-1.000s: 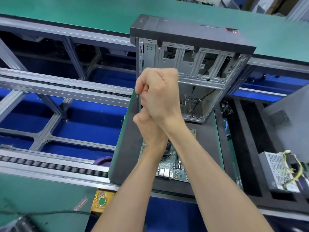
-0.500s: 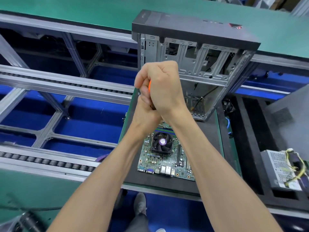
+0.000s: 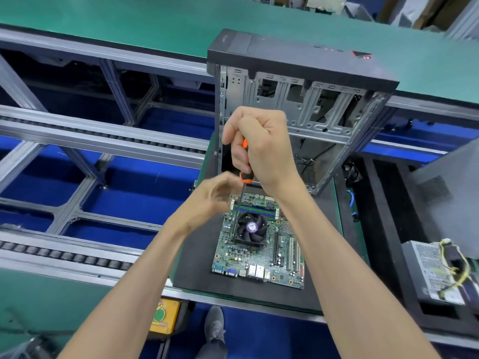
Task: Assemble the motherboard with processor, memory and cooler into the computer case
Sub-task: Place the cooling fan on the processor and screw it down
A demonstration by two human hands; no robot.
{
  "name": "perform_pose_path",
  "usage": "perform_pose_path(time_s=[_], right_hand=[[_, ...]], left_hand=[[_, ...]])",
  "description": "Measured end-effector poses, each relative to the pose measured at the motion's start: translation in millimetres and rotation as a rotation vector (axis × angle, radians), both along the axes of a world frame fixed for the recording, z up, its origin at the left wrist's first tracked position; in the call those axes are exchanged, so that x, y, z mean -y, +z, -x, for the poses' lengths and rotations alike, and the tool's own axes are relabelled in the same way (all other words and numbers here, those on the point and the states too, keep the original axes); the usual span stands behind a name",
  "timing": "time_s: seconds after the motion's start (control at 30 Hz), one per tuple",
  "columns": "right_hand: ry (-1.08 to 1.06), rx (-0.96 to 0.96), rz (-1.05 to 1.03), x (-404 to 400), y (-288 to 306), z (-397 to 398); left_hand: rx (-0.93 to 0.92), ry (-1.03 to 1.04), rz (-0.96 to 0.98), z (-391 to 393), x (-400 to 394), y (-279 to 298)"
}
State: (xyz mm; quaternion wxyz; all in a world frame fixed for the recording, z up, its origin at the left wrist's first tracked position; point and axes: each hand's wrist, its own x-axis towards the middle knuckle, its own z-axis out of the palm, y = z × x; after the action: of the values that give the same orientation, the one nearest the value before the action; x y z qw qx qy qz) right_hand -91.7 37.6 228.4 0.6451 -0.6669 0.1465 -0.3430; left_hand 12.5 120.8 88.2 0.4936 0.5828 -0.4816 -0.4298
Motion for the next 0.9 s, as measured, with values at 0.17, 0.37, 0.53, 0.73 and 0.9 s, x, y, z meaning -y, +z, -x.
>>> perform_pose_path(time_s=[0.17, 0.37, 0.53, 0.73, 0.9], right_hand=[[-0.184, 0.019, 0.062, -3.8, -9.6, -5.5], [-0.591, 0.014, 0.413, -38.4, -26.1, -20.4], [-0.400, 0.020, 0.263, -17.6, -21.0, -13.7], [-0.395, 0.116, 0.149, 6.2, -4.0, -3.4], [-0.427, 0.153, 0.172, 19.0, 4.8, -7.9]], left_hand=[[0.445, 0.185, -0.246, 23.5, -22.0, -68.4], [0.537, 0.392, -0.283, 46.0, -23.3, -97.5], [0.528, 0.297, -0.379, 40.8, -15.7, -109.2], [0.498, 0.350, -0.336, 38.2, -18.0, -121.8], [0.520, 0.262, -0.359, 22.0, -6.4, -108.3]])
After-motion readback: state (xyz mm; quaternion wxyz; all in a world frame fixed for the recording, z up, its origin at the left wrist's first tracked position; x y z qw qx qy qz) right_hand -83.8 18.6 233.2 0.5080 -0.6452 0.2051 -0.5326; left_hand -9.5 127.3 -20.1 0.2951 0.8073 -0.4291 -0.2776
